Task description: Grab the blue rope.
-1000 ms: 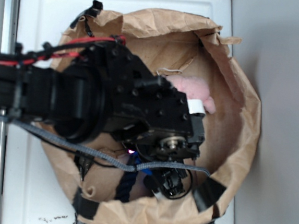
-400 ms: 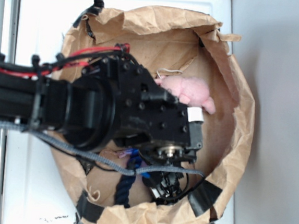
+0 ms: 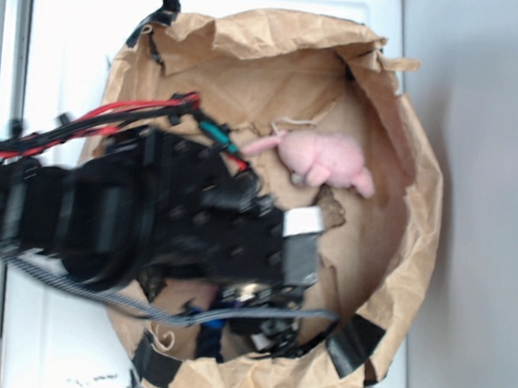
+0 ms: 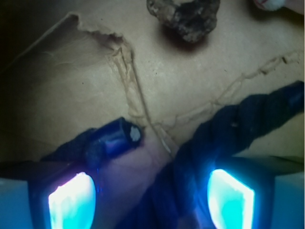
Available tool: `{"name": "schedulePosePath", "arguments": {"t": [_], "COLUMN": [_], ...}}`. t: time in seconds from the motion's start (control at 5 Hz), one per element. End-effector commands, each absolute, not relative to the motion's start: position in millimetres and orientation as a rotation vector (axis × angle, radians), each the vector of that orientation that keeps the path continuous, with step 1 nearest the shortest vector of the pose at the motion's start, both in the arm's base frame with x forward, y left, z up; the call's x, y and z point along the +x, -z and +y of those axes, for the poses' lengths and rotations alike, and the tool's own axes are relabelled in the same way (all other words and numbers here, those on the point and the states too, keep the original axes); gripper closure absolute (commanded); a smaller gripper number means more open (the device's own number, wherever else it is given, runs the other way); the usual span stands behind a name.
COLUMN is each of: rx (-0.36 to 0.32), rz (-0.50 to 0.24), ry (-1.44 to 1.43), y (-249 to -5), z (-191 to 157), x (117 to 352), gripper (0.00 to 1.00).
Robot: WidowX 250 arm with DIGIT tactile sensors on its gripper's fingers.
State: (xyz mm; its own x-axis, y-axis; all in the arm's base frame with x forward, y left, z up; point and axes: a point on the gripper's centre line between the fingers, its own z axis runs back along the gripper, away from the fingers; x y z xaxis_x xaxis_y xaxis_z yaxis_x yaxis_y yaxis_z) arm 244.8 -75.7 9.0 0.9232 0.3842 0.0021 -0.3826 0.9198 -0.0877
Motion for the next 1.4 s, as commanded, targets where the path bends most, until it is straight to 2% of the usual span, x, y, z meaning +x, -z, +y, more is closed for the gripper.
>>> {"name": "schedulePosePath", "arguments": {"t": [0.0, 0.4, 0.6, 0.8, 1.0, 1.2], "rx": [-0.062, -0.062, -0.115, -0.178, -0.195, -0.236], "rz": [-0.003, -0.009, -0.037, -0.110, -0.128, -0.092], "ry": [-0.336, -0.358, -0.411, -0.483, -0.516, -0.520], "y": [1.4, -0.4, -34.1, -83.7, -119.7, -141.0], "z": [-89.0, -92.3, -91.8, -95.3, -92.7, -86.1], "x": [217.0, 215.2, 220.8, 207.0, 194.6, 192.1], "gripper": [1.00, 1.00, 1.00, 1.00, 1.00, 1.00]}}
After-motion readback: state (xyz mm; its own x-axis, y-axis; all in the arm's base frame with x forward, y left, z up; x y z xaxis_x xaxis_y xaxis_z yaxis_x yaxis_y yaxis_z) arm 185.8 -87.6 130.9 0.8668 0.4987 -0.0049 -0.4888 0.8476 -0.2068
